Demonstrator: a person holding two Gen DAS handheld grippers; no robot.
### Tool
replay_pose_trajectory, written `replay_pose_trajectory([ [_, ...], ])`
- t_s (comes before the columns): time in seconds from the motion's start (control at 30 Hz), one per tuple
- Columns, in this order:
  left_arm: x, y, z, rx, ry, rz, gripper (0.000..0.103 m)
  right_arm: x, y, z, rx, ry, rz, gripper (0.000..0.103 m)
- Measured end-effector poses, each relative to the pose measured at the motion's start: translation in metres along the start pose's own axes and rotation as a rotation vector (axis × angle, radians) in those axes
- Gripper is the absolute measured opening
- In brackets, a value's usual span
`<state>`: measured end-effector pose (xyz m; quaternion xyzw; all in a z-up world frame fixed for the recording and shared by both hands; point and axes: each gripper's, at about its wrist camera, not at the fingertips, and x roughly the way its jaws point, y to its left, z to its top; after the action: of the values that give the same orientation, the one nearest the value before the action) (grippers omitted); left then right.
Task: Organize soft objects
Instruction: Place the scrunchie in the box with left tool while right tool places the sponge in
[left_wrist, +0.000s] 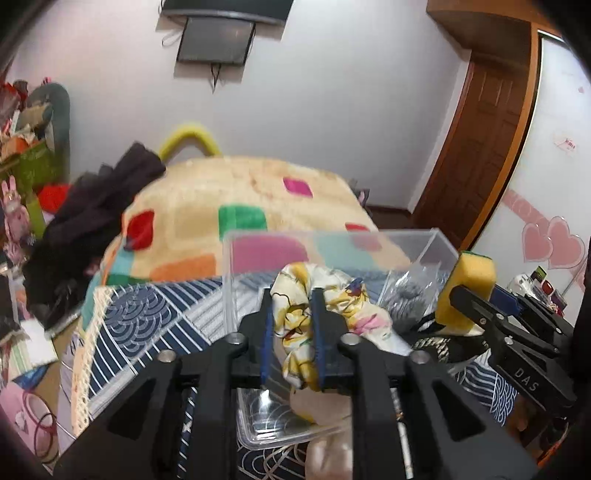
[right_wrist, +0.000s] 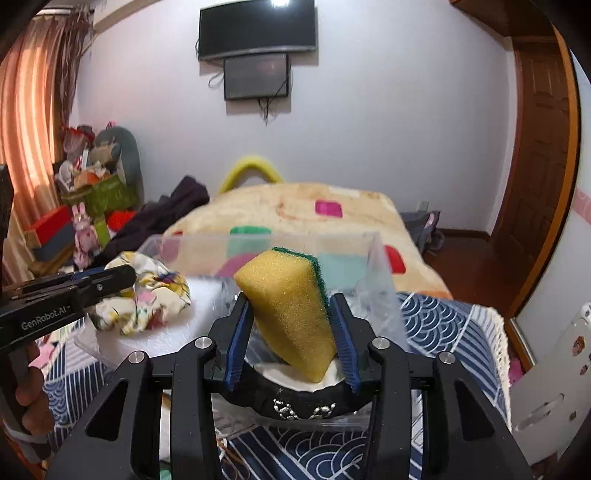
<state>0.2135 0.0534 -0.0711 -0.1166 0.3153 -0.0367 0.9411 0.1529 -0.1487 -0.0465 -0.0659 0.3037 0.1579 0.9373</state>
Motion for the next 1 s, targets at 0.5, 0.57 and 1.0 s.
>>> replay_pose_trajectory([
  [0.5, -0.05, -0.025, 0.001, 0.084, -0.106, 0.017, 0.091, -0.047, -0.011, 0.005, 0.012, -0.061, 0.024, 0.074],
  [0.57, -0.062, -0.028, 0.0, 0.09, -0.122, 0.035, 0.103, -0.057, -0.01, 0.0, 0.008, -0.079, 0.025, 0.081],
  [1.0, -0.097, -0.035, -0.051, 0.124, -0.093, 0.018, 0.103, -0.067, 0.008, -0.048, 0.009, 0.011, 0.104, 0.082],
])
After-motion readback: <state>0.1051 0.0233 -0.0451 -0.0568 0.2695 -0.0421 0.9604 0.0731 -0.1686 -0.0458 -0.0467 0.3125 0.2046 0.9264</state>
